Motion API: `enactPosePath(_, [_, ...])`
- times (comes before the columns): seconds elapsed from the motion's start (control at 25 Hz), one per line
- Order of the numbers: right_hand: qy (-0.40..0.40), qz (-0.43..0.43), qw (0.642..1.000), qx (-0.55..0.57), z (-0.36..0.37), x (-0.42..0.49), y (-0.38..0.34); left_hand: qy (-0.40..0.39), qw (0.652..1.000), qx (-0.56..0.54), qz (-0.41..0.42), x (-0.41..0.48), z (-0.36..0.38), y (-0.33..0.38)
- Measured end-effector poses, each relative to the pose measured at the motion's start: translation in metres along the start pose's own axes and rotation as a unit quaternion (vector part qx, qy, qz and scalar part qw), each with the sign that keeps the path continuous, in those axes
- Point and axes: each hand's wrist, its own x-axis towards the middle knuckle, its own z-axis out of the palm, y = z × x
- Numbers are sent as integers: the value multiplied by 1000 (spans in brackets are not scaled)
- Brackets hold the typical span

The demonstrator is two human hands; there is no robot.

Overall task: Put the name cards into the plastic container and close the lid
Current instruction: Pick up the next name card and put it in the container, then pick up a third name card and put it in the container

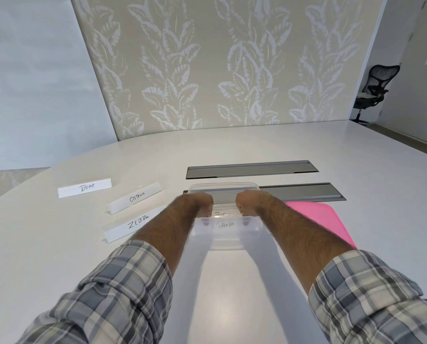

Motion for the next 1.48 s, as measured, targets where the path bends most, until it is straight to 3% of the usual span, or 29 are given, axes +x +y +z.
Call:
enactPosePath(0.64, [-35,-4,999,21,0,-1,-2,0,1000,-15,0,10,7,-3])
enactPosePath(0.8, [57,5,997,59,-10,-10,-3,25,993,-115,15,5,1,-13])
enactPosePath(0.96, [126,21,989,70,-31,-18,-6,131,978,-162,25,-17,-16,-26])
enactPosePath(1.12, [159,22,982,96,-49,-21,-21,202,972,-118,-16,-50,-27,-53])
enactPosePath(1.48, [239,-17,969,56,-92,-17,-94,261,955,-75,-116,-126,-21,-141])
